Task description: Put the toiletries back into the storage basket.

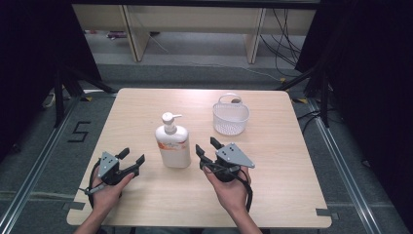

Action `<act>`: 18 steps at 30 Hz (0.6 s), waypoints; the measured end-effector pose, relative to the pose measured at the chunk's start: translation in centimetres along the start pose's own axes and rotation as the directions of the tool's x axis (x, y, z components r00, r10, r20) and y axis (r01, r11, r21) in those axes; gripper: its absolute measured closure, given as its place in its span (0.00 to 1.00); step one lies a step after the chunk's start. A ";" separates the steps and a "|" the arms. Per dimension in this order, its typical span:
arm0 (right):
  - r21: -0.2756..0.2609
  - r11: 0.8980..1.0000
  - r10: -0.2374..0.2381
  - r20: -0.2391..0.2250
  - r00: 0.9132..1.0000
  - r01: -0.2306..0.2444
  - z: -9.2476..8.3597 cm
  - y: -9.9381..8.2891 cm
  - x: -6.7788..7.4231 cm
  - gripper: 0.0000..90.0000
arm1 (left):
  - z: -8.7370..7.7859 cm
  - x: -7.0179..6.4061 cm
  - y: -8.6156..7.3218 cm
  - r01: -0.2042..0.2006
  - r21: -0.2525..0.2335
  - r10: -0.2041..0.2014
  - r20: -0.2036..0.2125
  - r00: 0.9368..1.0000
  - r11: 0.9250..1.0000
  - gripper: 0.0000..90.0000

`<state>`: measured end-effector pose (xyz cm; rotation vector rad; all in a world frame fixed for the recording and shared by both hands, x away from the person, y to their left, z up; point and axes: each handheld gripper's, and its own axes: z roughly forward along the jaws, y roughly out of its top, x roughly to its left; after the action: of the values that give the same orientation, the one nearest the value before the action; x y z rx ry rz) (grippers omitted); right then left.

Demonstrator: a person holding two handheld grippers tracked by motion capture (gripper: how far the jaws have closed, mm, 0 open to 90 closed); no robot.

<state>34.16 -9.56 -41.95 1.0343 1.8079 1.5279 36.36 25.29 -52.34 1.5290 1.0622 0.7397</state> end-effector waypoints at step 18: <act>-0.015 0.999 -0.032 -0.049 0.998 0.031 4.1 2.8 3.4 0.45 | 0.1 0.0 0.0 0.001 0.004 -0.001 0.003 1.000 1.000 0.31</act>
<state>36.15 -4.33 -39.84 0.9655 1.8354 1.5576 36.44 25.25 -52.34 1.5329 1.0627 0.7351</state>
